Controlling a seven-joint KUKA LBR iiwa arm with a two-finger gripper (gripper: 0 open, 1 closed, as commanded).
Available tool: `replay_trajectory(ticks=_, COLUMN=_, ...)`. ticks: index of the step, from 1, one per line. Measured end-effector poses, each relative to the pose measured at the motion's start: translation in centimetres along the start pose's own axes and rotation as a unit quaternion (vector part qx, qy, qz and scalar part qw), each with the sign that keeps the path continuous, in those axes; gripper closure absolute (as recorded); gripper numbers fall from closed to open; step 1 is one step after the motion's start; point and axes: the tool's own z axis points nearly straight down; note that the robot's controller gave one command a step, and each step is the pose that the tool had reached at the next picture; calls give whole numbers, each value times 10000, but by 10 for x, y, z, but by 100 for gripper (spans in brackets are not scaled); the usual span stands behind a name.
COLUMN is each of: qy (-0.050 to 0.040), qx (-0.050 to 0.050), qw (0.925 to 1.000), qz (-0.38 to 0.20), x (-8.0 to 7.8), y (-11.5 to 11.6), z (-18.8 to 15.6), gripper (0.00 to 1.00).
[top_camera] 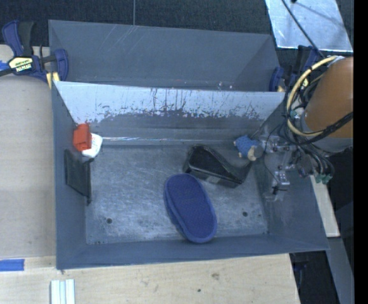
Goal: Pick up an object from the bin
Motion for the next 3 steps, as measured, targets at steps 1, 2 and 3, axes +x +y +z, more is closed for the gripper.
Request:
replay_trajectory(ticks=1, qy=14, qx=-6, qw=9996, qz=298, x=-68, y=24, z=106, gripper=0)
replay_trajectory(ticks=2, qy=29, qx=4, qw=9996, qz=293, x=-67, y=22, z=102, gripper=100)
replay_trajectory(ticks=3, qy=4, qx=6, qw=9997, qz=246, x=-53, y=30, z=-4, gripper=100)
